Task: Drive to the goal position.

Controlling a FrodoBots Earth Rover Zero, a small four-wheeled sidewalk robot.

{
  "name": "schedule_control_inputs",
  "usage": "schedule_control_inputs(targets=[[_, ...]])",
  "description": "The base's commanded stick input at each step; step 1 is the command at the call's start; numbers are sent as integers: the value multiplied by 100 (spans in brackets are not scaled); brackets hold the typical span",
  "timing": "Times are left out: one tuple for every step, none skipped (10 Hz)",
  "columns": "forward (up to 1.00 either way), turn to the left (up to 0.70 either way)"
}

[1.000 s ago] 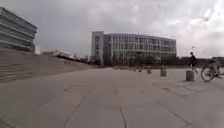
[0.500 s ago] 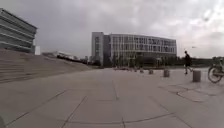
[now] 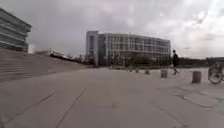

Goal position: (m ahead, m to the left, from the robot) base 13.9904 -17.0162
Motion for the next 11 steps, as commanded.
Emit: schedule_control_inputs(targets=[[70,-31],[70,-16],[70,-8],[70,-1],[70,0],[70,0],[70,0],[70,0],[70,0],[70,0],[70,0]])
